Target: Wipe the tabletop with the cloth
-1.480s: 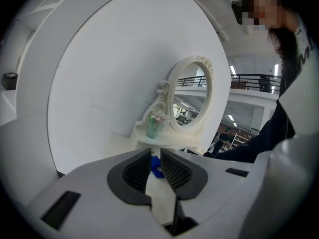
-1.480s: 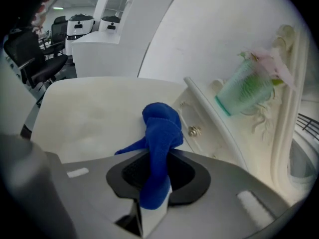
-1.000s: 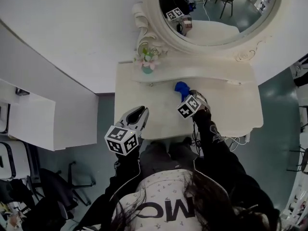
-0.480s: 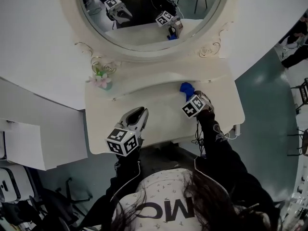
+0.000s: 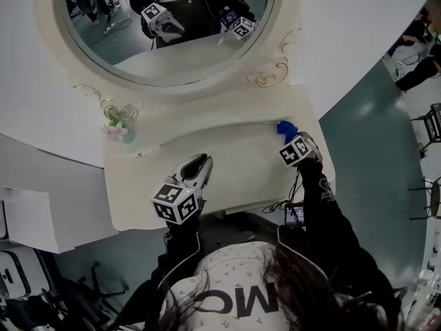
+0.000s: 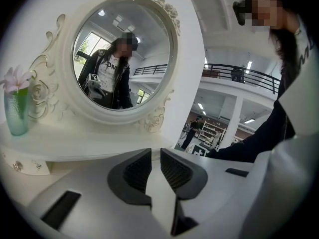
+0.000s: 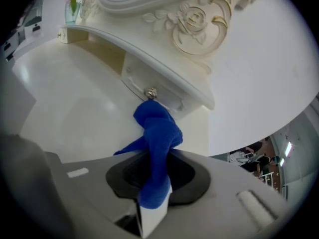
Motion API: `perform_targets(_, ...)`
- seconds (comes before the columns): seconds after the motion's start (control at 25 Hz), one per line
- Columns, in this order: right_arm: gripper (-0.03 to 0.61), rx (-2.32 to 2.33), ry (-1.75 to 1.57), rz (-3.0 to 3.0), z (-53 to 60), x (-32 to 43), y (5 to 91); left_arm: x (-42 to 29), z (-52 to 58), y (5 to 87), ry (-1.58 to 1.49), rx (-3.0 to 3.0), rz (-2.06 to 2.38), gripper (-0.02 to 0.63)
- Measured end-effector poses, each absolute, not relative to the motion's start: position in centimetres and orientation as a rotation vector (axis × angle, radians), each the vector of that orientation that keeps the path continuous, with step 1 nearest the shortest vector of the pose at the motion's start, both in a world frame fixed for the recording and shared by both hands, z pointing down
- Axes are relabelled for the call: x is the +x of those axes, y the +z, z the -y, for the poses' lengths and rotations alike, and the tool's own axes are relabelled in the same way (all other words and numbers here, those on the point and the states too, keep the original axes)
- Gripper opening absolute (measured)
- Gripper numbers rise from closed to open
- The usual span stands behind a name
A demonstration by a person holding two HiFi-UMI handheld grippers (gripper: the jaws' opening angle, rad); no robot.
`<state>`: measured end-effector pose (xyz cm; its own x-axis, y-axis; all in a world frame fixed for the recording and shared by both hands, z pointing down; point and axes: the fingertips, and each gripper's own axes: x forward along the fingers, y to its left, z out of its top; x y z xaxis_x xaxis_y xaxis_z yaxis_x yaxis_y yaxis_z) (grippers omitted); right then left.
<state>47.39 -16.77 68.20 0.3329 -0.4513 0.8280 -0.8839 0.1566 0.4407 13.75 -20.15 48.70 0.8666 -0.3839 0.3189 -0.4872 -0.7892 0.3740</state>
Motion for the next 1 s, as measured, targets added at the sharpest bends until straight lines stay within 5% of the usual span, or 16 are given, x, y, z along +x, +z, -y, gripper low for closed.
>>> perform_targets(0.48, 0.091, 1.628, 0.613, 1.140, 13.6, 56.3, 68.4, 12.4, 20.3, 49.5, 0.336, 2.548, 0.731, 0.046)
perform_targets(1.0, 0.092, 1.806, 0.741, 1.345, 14.2, 44.2, 62.1, 3.6, 20.3, 49.2, 0.309, 2.540, 0.728, 0.046)
